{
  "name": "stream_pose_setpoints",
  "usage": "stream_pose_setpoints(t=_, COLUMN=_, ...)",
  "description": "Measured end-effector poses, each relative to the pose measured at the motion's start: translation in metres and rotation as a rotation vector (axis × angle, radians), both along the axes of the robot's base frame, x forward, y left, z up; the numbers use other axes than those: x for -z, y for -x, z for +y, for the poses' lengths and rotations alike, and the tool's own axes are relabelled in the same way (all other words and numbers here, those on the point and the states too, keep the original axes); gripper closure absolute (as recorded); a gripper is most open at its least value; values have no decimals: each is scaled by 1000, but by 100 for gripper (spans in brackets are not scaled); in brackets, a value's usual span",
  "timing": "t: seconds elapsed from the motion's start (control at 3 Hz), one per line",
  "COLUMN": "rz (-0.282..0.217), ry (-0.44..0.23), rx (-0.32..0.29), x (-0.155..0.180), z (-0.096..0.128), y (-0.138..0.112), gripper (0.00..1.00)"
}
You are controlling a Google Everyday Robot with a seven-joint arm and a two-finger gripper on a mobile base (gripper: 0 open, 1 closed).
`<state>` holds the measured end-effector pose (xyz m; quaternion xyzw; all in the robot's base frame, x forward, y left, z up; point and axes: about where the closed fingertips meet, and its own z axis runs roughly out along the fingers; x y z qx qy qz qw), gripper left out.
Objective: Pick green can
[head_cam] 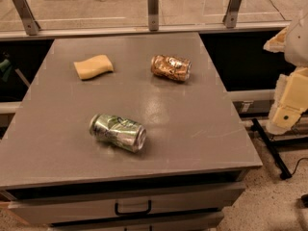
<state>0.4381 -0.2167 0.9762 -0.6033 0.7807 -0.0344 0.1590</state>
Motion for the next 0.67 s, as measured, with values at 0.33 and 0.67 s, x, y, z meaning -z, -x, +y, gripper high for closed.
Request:
stream_pose_setpoints(t=0.33, rz=-3, ry=-1, rx=-1, x=-1, z=1, y=0, gripper=0)
stream_pose_setpoints(t=0.67, rz=-4, ry=-53, rx=-72, x=10, z=40, y=6, gripper=0)
